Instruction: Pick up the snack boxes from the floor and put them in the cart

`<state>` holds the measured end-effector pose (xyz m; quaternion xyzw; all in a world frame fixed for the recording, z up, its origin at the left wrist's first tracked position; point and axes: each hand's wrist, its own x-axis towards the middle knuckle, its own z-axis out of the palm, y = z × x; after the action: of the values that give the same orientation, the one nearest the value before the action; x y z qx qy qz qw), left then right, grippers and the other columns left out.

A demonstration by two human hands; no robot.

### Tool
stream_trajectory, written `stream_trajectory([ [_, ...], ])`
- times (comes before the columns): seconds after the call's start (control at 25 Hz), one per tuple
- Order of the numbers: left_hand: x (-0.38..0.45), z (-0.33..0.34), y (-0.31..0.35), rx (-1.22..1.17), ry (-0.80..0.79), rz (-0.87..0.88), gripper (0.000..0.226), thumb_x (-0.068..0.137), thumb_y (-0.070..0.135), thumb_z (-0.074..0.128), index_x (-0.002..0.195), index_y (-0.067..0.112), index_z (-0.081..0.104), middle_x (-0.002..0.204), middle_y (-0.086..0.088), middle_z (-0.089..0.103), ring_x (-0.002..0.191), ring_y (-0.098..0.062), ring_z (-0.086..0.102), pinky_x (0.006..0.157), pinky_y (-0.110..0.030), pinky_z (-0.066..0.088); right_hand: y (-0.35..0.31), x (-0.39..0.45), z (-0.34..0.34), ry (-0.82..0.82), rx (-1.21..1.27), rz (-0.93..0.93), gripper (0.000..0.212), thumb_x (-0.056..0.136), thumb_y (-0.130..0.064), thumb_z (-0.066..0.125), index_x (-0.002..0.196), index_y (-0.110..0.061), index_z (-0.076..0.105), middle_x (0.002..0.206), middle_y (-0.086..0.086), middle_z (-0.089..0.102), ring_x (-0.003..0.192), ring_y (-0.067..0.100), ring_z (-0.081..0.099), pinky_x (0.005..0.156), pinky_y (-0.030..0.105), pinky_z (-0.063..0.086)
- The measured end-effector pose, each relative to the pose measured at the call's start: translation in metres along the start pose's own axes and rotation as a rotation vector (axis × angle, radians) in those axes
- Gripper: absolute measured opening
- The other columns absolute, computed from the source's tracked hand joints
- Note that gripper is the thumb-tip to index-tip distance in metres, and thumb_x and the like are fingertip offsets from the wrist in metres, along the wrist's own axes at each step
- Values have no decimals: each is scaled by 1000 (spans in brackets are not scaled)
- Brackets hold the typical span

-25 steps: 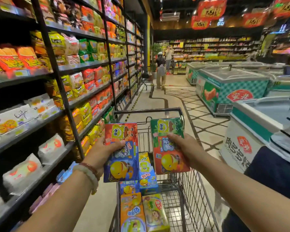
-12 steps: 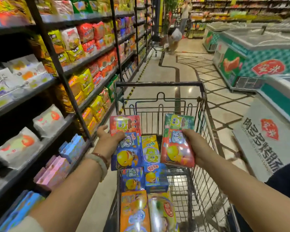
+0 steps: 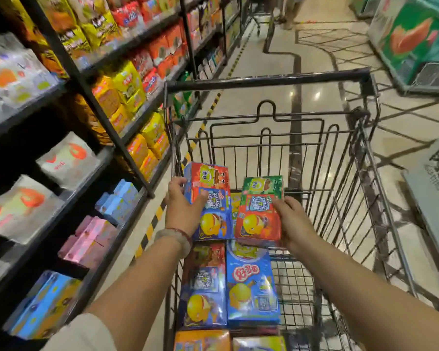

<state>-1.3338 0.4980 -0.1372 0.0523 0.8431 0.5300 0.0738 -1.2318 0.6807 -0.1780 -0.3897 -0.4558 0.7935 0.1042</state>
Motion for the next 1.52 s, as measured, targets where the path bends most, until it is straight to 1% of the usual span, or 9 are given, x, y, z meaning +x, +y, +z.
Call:
stream_trajectory([
  [0.12, 14, 11, -22, 90, -92, -42, 37, 85, 21, 66, 116, 16, 47, 118, -14, 56, 104, -32, 58, 83, -39, 50, 11, 22, 10, 49, -77, 21, 60, 91, -26, 62, 141, -18, 30, 99, 6, 62, 76, 25, 68, 67, 40, 58],
  [0.36, 6, 25, -36, 659, -49, 221, 44, 88, 21, 60, 129, 7, 51, 134, -16, 46, 124, -32, 40, 104, -36, 30, 21, 34, 11, -3, -314, 139, 32, 93, -37, 51, 109, -10, 56, 111, 17, 67, 82, 24, 68, 78, 40, 57],
  [0.44, -14, 27, -32, 875, -83, 307, 32, 90, 30, 54, 117, 15, 60, 123, -9, 55, 116, -30, 47, 95, -37, 37, 29, 29, 2, 73, -444, 16, 53, 80, -47, 56, 126, -21, 47, 125, 13, 57, 99, 24, 63, 84, 40, 54],
  [0.56, -33, 24, -29, 1021, -284, 329, 37, 87, 48, 46, 112, 22, 54, 114, -2, 53, 111, -26, 47, 89, -34, 40, 39, 9, -5, 110, -661, -262, 44, 82, -34, 63, 121, -23, 46, 123, 10, 51, 103, 20, 56, 84, 32, 48],
  [0.76, -25, 21, -41, 1105, -472, 320, 62, 90, 33, 46, 146, 27, 20, 154, -1, 19, 142, -21, 15, 115, -40, 15, 45, 3, 5, -40, -945, -469, 53, 90, -28, 60, 137, -16, 41, 130, 4, 46, 112, 14, 48, 91, 27, 41],
  [0.92, -21, 26, -46, 1068, -447, 190, 64, 93, 25, 42, 148, 29, 10, 158, 3, 2, 145, -26, -3, 116, -48, 3, 49, 2, 13, -54, -1092, -537, 51, 94, -37, 52, 139, -17, 40, 135, 3, 44, 120, 17, 47, 94, 29, 41],
  [1.16, -38, 12, -27, 927, -328, 245, 60, 93, 25, 41, 147, 24, 16, 156, 7, 12, 144, -11, 6, 116, -42, -3, 39, -9, 8, -151, -1156, -534, 56, 95, -40, 47, 145, -21, 31, 141, 1, 40, 125, 20, 43, 101, 34, 39],
  [1.4, -47, -51, 25, 631, -364, 379, 53, 91, 31, 48, 142, 25, 32, 146, 5, 34, 136, -15, 30, 112, -27, 23, -24, -56, 25, -151, -1168, -626, 49, 96, -32, 49, 142, -18, 38, 138, 4, 44, 126, 18, 43, 99, 24, 33],
  [1.52, -61, -97, 67, 468, -358, 381, 38, 92, 20, 52, 130, 22, 48, 121, 9, 52, 117, -8, 48, 98, -18, 37, -65, -107, 41, -198, -1248, -678, 50, 98, -34, 47, 145, -26, 34, 146, -1, 42, 131, 15, 40, 100, 22, 31],
])
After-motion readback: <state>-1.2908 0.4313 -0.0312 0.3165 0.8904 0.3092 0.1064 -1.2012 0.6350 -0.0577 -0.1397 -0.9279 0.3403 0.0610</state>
